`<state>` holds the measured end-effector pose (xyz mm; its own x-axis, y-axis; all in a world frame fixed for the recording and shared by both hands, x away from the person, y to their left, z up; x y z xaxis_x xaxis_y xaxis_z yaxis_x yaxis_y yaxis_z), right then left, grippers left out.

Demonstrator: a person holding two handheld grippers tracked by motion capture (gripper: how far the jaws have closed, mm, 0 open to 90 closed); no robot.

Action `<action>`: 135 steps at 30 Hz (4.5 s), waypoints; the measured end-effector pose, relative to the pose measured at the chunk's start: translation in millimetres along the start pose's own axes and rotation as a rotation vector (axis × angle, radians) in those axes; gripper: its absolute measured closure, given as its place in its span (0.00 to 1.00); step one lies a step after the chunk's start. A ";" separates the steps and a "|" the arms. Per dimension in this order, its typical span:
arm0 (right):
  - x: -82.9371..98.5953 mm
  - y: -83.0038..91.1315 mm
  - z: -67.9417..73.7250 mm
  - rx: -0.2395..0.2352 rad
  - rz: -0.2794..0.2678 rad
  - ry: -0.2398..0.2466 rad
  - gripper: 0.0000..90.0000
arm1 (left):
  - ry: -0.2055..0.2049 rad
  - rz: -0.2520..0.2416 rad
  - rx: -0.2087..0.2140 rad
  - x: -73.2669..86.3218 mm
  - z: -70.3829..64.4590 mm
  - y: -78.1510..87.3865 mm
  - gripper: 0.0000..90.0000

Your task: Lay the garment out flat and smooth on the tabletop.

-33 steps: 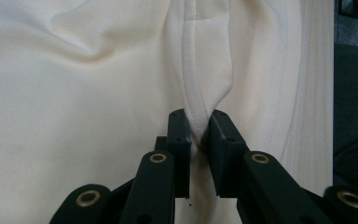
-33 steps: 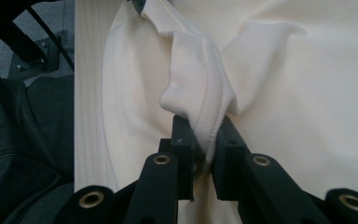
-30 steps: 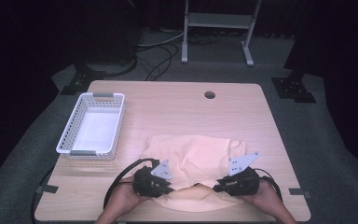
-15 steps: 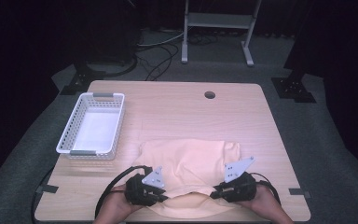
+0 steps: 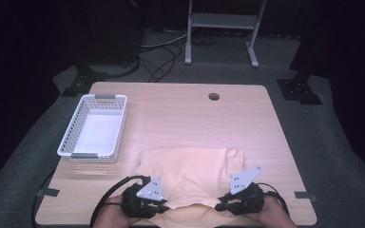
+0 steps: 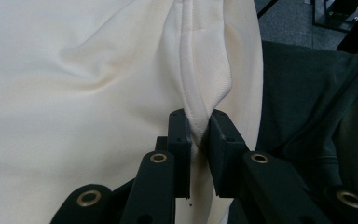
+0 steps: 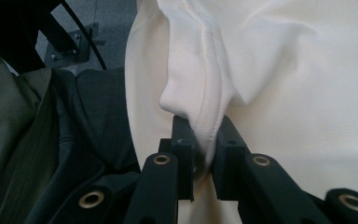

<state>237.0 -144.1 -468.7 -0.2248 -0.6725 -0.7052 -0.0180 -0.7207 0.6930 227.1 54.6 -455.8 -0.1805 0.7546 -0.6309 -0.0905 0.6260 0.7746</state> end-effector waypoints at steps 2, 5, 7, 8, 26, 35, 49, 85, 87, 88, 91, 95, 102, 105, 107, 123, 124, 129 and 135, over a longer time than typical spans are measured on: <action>-1.4 1.9 2.6 -0.003 -0.003 0.002 0.90 | 0.008 -0.020 0.015 -1.6 -1.4 2.3 0.89; -4.0 5.4 5.9 -0.008 -0.007 0.002 0.90 | 0.002 -0.025 0.025 -4.0 -4.0 5.4 0.89; -6.1 7.9 7.3 -0.008 -0.010 0.007 0.90 | -0.006 -0.027 0.024 -6.8 -4.9 7.5 0.89; -7.0 9.0 7.2 -0.007 -0.011 0.014 0.90 | -0.014 -0.026 0.024 -8.2 -4.7 8.7 0.89; -31.1 31.2 -8.7 0.026 -0.024 0.037 0.91 | -0.047 -0.048 0.018 -35.8 23.0 25.9 0.89; -43.1 38.1 -18.4 0.041 -0.032 0.055 0.91 | -0.051 -0.067 0.016 -45.7 36.9 33.3 0.89; -53.9 48.0 -34.9 0.087 -0.044 0.069 0.91 | -0.068 -0.072 -0.010 -62.3 58.0 41.8 0.89; -103.4 70.5 -114.2 0.169 -0.028 0.092 0.91 | -0.017 -0.093 -0.077 -105.2 147.0 56.1 0.89; -105.8 71.0 -122.8 0.172 -0.026 0.084 0.91 | 0.006 -0.101 -0.104 -108.9 160.5 56.8 0.89; -106.8 71.7 -127.9 0.178 -0.020 0.080 0.91 | 0.018 -0.104 -0.123 -112.2 169.8 57.3 0.89; -119.0 78.2 -154.2 0.223 -0.011 0.073 0.91 | 0.057 -0.131 -0.206 -131.7 203.7 60.0 0.89; -168.4 102.9 -218.7 0.404 -0.054 0.006 0.88 | 0.189 -0.232 -0.407 -177.2 275.0 69.0 0.86; -178.9 121.0 -255.0 0.589 -0.112 -0.128 0.68 | 0.229 -0.276 -0.345 -179.4 277.8 53.7 0.64; -150.7 104.7 -243.9 0.535 -0.061 -0.139 0.64 | 0.222 -0.236 -0.296 -160.8 263.1 36.9 0.61; -132.0 95.1 -236.5 0.514 -0.038 -0.148 0.62 | 0.209 -0.214 -0.275 -148.9 252.8 26.9 0.59; -28.4 11.2 -175.0 0.319 0.086 -0.229 0.35 | 0.221 -0.039 -0.153 -70.3 187.2 -50.5 0.28; -25.0 7.2 -173.1 0.315 0.096 -0.224 0.33 | 0.219 -0.024 -0.155 -65.5 185.2 -53.6 0.27; -13.2 -7.0 -169.0 0.303 0.119 -0.220 0.30 | 0.227 0.038 -0.159 -45.1 179.1 -63.6 0.27; -7.4 -11.5 -170.0 0.332 0.107 -0.214 0.27 | 0.239 0.052 -0.162 -34.3 174.5 -66.5 0.25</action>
<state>404.5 -159.5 -496.9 -0.4391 -0.6653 -0.6038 -0.2892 -0.5316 0.7961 410.2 21.5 -493.5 -0.4130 0.7047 -0.5769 -0.2273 0.5336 0.8146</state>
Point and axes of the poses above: each handheld gripper's, and its own axes: y roughly backward along the jaws, x roughly out of its underside, z roughly to its left, the point moved 9 cm from there along -y, roughly forward along the jaws, and after that the axes turned 1 degree about y, right-handed, at the moved point
